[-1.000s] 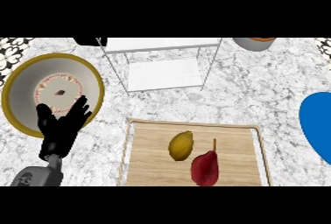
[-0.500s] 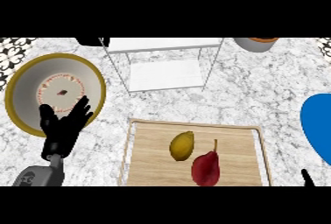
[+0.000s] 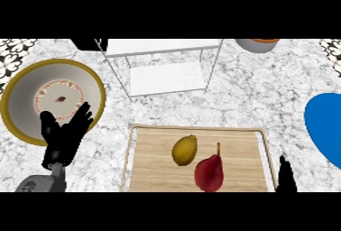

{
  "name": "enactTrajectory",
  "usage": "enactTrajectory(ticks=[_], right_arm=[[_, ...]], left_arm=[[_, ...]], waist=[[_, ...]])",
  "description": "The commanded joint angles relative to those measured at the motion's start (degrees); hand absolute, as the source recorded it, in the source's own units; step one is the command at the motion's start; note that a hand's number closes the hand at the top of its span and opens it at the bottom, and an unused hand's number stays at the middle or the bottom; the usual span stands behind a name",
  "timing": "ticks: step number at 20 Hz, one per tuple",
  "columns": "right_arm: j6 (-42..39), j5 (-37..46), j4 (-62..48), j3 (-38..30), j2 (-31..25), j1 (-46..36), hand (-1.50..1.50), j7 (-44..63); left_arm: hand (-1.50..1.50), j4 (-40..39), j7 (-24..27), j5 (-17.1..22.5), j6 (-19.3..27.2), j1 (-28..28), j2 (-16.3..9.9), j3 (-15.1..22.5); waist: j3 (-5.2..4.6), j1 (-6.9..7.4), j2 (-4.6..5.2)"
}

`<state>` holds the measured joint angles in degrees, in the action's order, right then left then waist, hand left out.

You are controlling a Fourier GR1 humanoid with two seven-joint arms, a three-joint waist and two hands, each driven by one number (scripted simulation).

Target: Pick the pear from the tray and place it in the tiered shelf

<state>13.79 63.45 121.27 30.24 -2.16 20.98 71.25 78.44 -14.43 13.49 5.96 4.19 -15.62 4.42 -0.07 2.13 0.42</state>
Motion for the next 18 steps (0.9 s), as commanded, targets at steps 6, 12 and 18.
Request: enactTrajectory(ticks=[6,12,18], right_arm=[[-1.52,1.20,-8.34,0.24,2.11,-9.48,-1.50,13.97],[-2.10,2.00,-11.36,-0.46,2.13,-8.52,-1.50,13.97],[0.49,3.71,-17.25,-0.53,2.13,-10.86,-1.50,13.97]], left_arm=[[0.00,0.21,0.29,-0.19,-0.50,-3.15,-0.12,-0.18],[0.00,-1.81,0.35,0.83,-1.21,-1.94,-0.22,-1.66],[0.00,-3.62,0.12,1.28,-1.75,-0.13,-1.21,-3.41]], waist=[[-0.07,-0.78,0.01],[-0.14,-1.86,0.04],[-0.10,-2.07,0.05]])
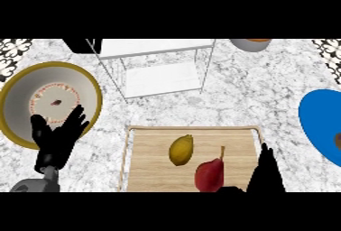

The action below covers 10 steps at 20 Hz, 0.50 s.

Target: Pick the pear from the tray and place it in the tiered shelf

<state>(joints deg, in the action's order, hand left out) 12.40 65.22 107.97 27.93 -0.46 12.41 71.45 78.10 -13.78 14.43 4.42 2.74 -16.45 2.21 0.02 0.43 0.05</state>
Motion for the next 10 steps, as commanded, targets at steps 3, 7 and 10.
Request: enactTrajectory(ticks=[3,7,10], right_arm=[[1.07,1.29,-4.77,-0.70,0.44,-4.83,-1.50,13.77],[1.04,0.30,-3.39,-1.22,0.44,-6.22,-1.50,13.76],[4.82,0.23,-9.35,-0.57,0.44,-9.58,-1.50,13.76]], left_arm=[[0.00,-1.01,-1.42,-0.76,0.48,-0.47,-0.03,0.03],[0.00,-0.83,-0.59,-0.08,-0.52,-1.48,0.09,-0.52],[0.00,1.83,-4.08,-1.59,2.31,0.29,1.22,0.91]], waist=[[-0.11,0.01,0.21],[-0.11,-0.19,0.07],[-0.01,0.30,0.08]])
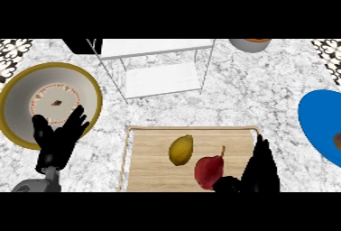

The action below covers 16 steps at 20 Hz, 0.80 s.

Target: Pick the pear from the tray and place it in the tiered shelf

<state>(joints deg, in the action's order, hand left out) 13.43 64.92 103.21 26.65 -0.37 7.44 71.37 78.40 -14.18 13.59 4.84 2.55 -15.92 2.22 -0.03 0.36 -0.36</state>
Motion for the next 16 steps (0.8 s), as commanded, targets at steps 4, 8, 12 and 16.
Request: enactTrajectory(ticks=[4,8,12,16], right_arm=[[4.21,-2.45,-6.70,0.56,0.35,-7.14,-1.50,13.85],[-2.85,-8.75,-14.00,5.90,0.35,-11.47,1.50,10.75],[4.88,-9.66,-14.46,7.07,0.29,-12.47,1.50,10.85],[5.68,-7.34,-12.19,9.23,0.25,-13.55,1.50,10.30]], left_arm=[[0.00,-2.84,0.51,1.17,-2.60,-0.66,-0.01,-0.81],[0.00,-1.60,-2.20,0.50,-1.26,1.82,0.31,-0.37],[0.00,-3.53,-0.11,-2.12,0.37,0.82,2.28,0.89],[0.00,-1.22,0.33,-0.62,-1.83,-2.05,0.90,-0.61]], waist=[[-0.01,0.26,0.57],[0.02,0.80,0.66],[0.02,0.28,0.58],[0.02,0.21,0.35]])
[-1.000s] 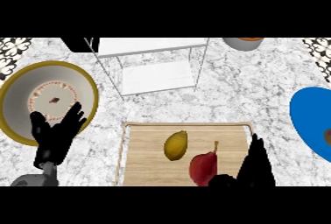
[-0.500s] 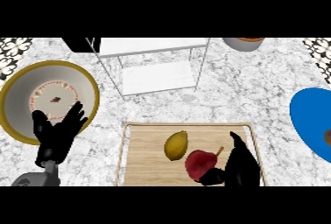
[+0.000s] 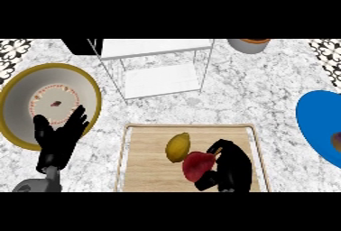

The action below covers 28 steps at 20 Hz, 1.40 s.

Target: Pick the pear from the tray and place it in the tiered shelf

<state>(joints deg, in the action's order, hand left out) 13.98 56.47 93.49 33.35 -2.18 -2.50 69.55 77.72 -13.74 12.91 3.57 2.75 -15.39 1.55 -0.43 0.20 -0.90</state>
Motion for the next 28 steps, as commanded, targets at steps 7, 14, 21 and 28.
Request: enactTrajectory(ticks=[7,14,21,28], right_arm=[[-1.97,-8.68,-7.27,15.75,2.12,-19.14,1.50,-4.67],[-0.67,-20.39,-3.82,23.55,2.16,-38.08,1.50,-7.95],[-1.70,-18.48,2.63,15.60,2.15,-55.97,1.50,5.55],[-12.43,-21.26,0.38,-1.40,2.14,-68.07,1.50,6.54]], left_arm=[[0.00,-1.39,-1.72,-0.89,0.40,2.07,2.52,1.76],[0.00,-1.96,-2.75,-2.52,1.29,2.91,2.90,2.70],[0.00,-5.24,1.00,-1.31,-1.19,0.34,2.22,0.64],[0.00,-0.23,-2.93,-1.48,1.05,-0.05,1.18,-0.32]], waist=[[0.45,3.59,1.69],[0.39,3.13,1.08],[0.25,1.32,0.47],[0.39,-0.12,0.35]])
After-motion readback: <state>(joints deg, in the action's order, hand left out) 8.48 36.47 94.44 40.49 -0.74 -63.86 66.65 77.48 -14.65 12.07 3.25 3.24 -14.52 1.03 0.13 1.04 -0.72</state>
